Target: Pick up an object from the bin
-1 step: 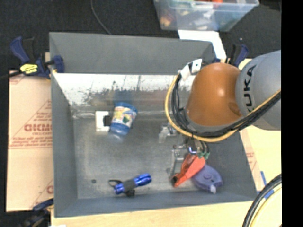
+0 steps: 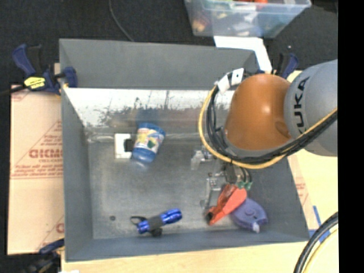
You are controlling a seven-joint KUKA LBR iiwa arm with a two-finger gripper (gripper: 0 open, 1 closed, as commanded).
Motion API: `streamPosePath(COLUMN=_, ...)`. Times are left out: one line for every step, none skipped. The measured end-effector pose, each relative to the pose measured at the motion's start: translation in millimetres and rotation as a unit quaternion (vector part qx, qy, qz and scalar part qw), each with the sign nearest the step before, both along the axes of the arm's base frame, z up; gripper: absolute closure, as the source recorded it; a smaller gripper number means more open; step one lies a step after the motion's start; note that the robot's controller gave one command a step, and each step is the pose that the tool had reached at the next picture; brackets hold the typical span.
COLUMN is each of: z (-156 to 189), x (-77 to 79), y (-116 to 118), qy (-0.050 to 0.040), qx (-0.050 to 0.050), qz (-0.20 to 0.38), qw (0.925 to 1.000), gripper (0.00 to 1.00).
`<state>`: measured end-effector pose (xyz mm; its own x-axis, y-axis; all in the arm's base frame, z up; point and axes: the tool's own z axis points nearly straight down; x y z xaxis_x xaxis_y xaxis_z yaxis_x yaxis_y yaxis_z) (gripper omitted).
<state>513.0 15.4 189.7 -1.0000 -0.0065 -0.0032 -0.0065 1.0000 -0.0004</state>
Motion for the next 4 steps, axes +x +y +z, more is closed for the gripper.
streamPosePath(z=-100.2, x=1.9, y=-75.4, qy=-0.0011, qx=-0.002, qz=0.186, qw=0.9826, gripper=0.0)
streamPosePath(z=-46.8, x=-29.4, y=-73.2, qy=-0.0024, qx=0.0, qz=0.149, qw=0.9888, gripper=0.0)
streamPosePath(z=-90.5, x=-24.5, y=-84.1, qy=0.0013, qx=-0.002, qz=0.396, qw=0.9184, gripper=0.0)
streamPosePath(z=-119.4, x=-13.0, y=-85.9, qy=-0.0023, qx=-0.002, qz=0.342, qw=0.9396, gripper=0.0)
